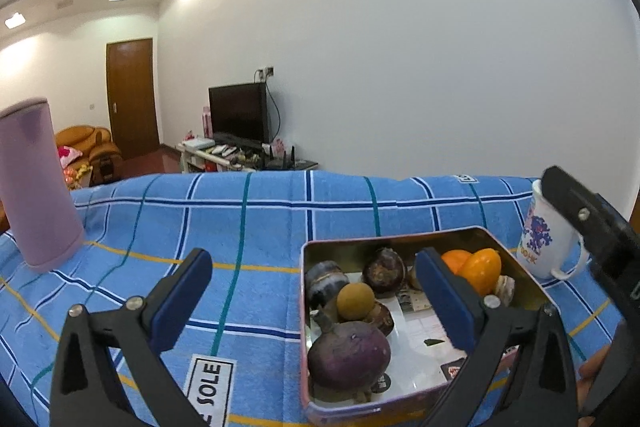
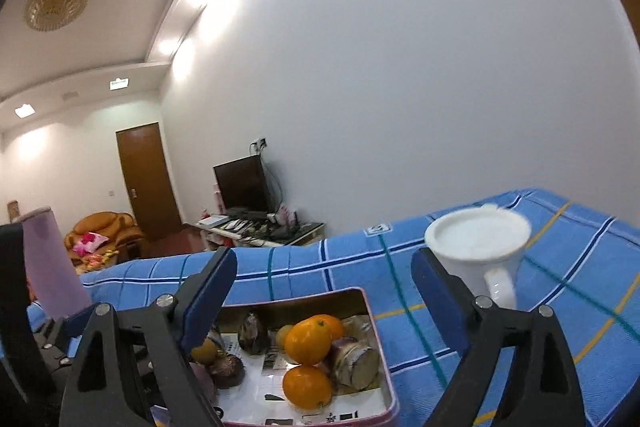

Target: Organize fruits

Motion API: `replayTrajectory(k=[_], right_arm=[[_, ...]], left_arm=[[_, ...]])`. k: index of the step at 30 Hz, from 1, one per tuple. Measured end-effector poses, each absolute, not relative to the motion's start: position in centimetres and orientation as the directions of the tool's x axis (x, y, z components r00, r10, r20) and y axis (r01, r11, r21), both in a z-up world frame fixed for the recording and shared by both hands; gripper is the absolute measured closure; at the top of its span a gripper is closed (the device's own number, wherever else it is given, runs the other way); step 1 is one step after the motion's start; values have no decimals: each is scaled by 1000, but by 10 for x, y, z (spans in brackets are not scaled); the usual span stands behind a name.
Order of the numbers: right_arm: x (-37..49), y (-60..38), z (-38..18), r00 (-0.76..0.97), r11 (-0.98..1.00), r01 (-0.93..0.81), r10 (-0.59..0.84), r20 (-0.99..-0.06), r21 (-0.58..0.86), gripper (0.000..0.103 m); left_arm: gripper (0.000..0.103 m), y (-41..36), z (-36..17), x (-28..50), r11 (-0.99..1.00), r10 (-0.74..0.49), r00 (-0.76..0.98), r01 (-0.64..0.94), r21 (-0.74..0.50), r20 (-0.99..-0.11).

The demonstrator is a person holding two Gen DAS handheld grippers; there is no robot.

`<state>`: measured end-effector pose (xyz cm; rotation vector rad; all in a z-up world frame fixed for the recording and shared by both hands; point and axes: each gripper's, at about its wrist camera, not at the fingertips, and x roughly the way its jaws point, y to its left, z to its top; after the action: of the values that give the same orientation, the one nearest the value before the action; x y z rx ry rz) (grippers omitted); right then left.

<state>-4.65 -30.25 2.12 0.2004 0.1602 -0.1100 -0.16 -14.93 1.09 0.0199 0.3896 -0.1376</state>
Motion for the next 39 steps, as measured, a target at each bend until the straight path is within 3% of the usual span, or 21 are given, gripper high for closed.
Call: replayTrajectory(k=[30, 39], right_arm=[[-122, -270, 28, 978, 990, 142, -137, -158, 20, 13], [-140, -270, 31, 983, 986, 164, -161, -88, 26, 13]], left_arm=[[0, -132, 16, -69, 981, -171, 929, 191, 29, -328], [0, -130, 17, -77, 983, -164, 934, 183, 32, -316]])
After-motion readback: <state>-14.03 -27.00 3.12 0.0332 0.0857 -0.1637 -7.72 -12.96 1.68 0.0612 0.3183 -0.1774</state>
